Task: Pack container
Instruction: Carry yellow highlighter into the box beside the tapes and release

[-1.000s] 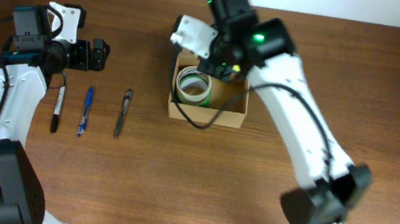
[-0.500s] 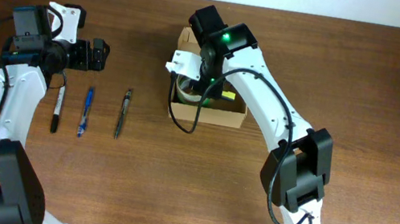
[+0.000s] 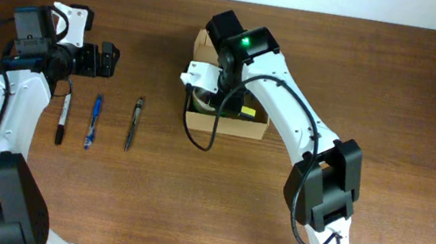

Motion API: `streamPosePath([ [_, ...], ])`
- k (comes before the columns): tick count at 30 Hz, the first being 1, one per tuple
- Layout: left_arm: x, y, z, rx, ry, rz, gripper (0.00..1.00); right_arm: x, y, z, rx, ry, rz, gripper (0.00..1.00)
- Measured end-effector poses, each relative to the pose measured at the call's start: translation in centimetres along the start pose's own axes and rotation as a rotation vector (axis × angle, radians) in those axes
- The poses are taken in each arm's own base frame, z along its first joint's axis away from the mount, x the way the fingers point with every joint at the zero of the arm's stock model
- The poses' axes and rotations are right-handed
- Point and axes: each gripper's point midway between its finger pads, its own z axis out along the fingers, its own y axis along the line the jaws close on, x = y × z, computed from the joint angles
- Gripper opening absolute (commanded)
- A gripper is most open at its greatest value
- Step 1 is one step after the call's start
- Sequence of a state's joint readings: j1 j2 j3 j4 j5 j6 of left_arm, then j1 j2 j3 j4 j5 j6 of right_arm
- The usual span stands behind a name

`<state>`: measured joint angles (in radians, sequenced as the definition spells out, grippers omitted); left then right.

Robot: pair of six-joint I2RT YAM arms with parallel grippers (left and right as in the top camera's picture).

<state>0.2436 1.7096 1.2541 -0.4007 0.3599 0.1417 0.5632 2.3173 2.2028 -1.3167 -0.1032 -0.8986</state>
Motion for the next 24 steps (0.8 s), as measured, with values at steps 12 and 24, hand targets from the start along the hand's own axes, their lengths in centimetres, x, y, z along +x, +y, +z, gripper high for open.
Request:
streamPosePath([
  [12,0.0,0.0,0.0,0.0,0.0,0.0,0.99,-0.5,1.8,1.2,-0.037,0.024,-0.04,0.18],
  [24,0.0,0.0,0.0,0.0,0.0,0.001,0.99,-0.3,1.5,0.9,-0.027,0.017,-0.042,0.34],
])
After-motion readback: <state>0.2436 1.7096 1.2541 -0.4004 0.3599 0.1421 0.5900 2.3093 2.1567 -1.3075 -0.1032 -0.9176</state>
